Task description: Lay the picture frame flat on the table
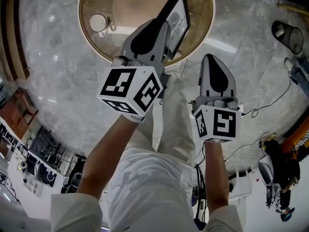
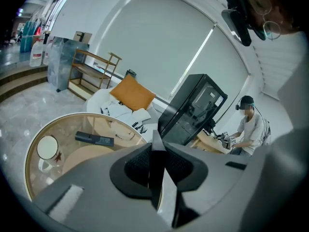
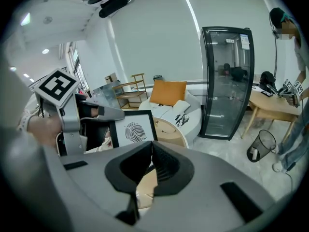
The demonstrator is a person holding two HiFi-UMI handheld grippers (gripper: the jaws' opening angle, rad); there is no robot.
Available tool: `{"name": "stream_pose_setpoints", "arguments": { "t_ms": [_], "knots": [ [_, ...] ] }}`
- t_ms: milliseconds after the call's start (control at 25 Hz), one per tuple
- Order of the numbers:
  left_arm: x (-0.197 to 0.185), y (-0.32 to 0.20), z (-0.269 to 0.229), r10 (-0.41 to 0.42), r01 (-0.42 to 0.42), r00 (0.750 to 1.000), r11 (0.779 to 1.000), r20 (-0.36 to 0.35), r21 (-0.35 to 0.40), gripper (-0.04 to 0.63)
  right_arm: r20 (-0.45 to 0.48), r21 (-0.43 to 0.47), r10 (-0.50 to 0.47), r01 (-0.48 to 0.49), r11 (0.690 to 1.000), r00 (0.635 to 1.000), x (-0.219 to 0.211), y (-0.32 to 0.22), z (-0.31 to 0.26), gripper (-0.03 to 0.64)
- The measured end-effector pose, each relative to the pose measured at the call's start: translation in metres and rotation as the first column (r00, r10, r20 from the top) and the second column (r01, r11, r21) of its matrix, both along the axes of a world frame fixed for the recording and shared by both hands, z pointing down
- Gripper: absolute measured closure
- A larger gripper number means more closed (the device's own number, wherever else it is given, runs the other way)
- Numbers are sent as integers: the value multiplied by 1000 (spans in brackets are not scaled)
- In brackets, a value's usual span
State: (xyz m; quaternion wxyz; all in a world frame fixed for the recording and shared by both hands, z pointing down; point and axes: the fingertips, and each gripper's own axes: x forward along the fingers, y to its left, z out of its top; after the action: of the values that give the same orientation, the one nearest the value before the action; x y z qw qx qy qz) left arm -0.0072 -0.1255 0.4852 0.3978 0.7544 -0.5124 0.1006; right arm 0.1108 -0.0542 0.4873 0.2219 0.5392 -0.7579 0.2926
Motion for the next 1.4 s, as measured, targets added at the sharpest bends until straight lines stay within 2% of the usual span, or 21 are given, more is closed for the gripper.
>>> {"name": "stream_pose_setpoints", "arguments": {
  "t_ms": [1080,1400],
  "knots": [
    [13,-17,82,-32,31,988,999,-150,-9,531,-11,-20,47,-47,999,999,-6,1,58,611],
    [17,-17,92,-20,24,992,999,-128,23,529,-10,-37,50,-50,998,999,-3,6,67,611]
  ]
}}
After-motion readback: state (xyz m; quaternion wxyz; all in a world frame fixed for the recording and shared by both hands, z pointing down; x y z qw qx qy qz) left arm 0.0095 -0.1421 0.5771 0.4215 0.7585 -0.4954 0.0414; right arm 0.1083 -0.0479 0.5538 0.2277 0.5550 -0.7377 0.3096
